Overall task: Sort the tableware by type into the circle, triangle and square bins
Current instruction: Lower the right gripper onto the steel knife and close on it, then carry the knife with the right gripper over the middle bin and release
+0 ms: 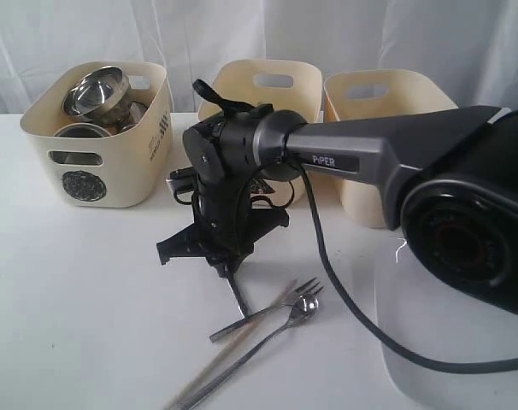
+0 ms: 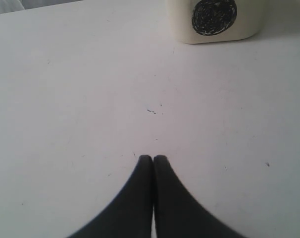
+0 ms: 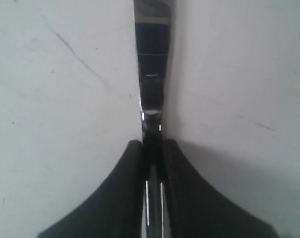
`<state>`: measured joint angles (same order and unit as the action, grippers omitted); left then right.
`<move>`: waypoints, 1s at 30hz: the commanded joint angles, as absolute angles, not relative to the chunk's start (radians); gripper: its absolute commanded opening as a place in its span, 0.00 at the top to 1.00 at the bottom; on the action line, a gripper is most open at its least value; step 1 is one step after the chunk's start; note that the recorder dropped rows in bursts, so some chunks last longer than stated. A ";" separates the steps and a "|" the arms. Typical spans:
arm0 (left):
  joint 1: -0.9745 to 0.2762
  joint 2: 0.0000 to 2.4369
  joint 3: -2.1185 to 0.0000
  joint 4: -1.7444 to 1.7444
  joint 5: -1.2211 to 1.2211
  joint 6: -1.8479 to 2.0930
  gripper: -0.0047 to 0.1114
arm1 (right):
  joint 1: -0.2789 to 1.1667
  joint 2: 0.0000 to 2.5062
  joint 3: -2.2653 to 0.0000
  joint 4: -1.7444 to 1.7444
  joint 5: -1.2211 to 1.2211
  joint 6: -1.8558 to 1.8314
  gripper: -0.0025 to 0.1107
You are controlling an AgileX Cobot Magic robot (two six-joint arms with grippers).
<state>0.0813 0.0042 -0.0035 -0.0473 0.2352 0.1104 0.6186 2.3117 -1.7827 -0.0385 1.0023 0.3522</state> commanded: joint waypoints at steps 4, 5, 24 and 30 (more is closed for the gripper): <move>0.081 0.000 0.000 -0.059 0.234 0.109 0.96 | 0.620 2.306 -1.755 0.031 1.021 0.218 0.98; 0.081 0.000 0.000 -0.059 0.234 0.109 0.96 | 0.620 2.296 -1.755 0.034 1.014 0.210 0.98; 0.081 0.000 0.000 -0.059 0.234 0.109 0.96 | 0.627 2.127 -1.755 0.179 1.002 0.138 0.98; 0.081 0.000 0.000 -0.059 0.234 0.109 0.96 | 0.627 1.982 -1.755 0.143 0.908 0.127 0.98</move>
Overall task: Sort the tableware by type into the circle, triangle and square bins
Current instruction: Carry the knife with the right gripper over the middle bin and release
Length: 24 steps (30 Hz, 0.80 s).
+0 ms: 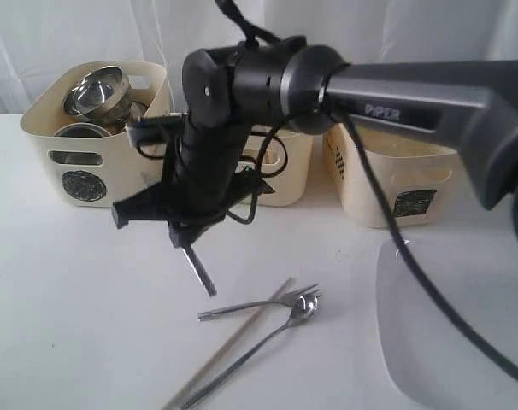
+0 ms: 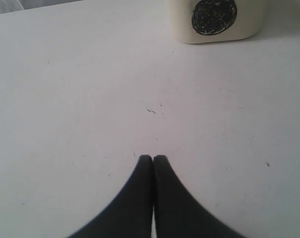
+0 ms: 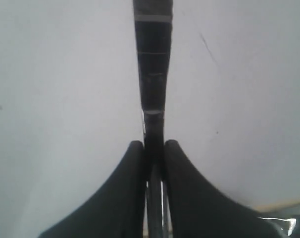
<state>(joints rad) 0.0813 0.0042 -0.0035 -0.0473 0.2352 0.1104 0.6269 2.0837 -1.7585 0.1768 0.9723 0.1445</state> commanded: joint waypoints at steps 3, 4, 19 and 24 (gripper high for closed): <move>0.081 0.000 0.000 -0.059 0.234 0.109 0.96 | 0.627 1.913 -1.755 -0.009 0.793 0.157 0.98; 0.081 0.000 0.000 -0.059 0.234 0.109 0.96 | 0.622 1.894 -1.755 -0.081 0.742 0.197 0.98; 0.081 0.000 0.000 -0.059 0.234 0.109 0.96 | 0.438 1.929 -1.755 -0.398 0.419 0.586 0.98; 0.081 0.000 0.000 -0.059 0.234 0.109 0.96 | 0.404 1.990 -1.755 -0.448 0.342 0.587 0.98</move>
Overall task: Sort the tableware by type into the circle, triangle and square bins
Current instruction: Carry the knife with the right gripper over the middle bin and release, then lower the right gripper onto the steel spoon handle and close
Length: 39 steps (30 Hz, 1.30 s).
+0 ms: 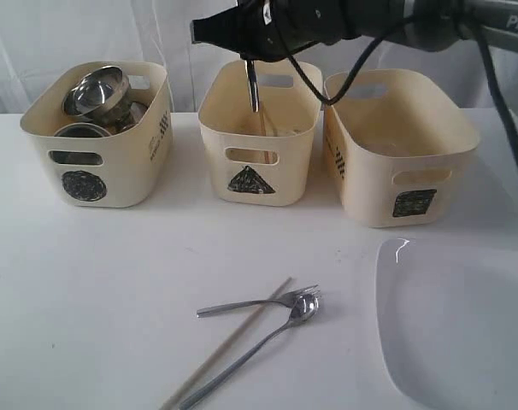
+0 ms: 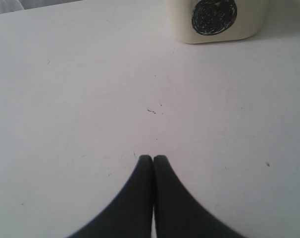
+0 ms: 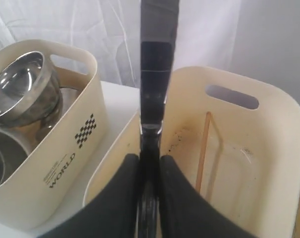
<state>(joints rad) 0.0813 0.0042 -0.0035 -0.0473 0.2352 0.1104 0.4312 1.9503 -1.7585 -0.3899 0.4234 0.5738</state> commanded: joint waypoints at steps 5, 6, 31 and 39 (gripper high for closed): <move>0.081 0.000 0.000 -0.059 0.234 0.109 0.96 | 0.366 2.074 -1.755 -0.592 0.219 0.587 0.98; 0.081 0.000 0.000 -0.059 0.234 0.109 0.96 | 0.356 2.089 -1.755 -0.592 0.208 0.587 0.98; 0.081 0.000 0.000 -0.059 0.234 0.109 0.96 | 0.330 1.919 -1.755 -0.337 1.023 0.331 0.67; 0.081 0.000 0.000 -0.059 0.234 0.109 0.96 | 0.395 1.878 -1.753 0.211 1.221 -0.138 0.83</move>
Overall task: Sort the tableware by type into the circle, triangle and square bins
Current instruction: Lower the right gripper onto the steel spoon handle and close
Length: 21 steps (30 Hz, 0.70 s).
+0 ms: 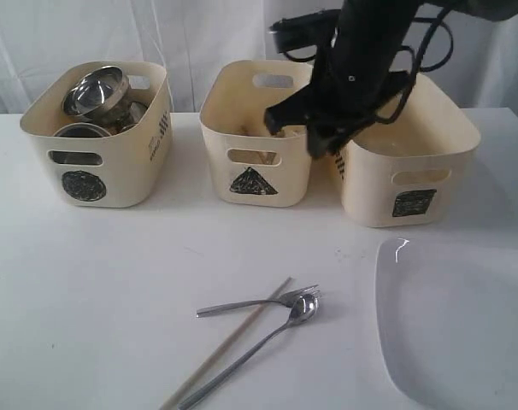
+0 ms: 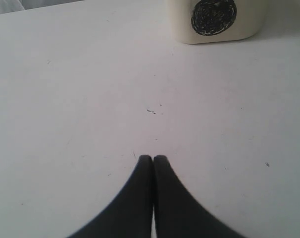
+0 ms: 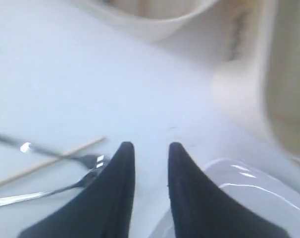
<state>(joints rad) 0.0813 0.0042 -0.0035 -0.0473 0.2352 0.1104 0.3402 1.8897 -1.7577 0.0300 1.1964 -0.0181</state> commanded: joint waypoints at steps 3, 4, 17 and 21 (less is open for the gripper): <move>0.081 0.000 0.000 -0.059 0.234 0.109 0.96 | 0.513 1.878 -1.718 0.204 1.221 -0.152 0.89; 0.081 0.000 0.000 -0.059 0.234 0.109 0.96 | 0.560 1.878 -1.699 0.200 1.221 -0.167 0.90; 0.077 0.000 0.000 -0.059 0.235 0.109 0.96 | 0.831 1.878 -1.498 0.035 1.221 -0.751 0.69; 0.077 0.000 0.000 -0.059 0.235 0.109 0.96 | 0.822 1.878 -1.429 -0.073 1.221 -0.873 0.59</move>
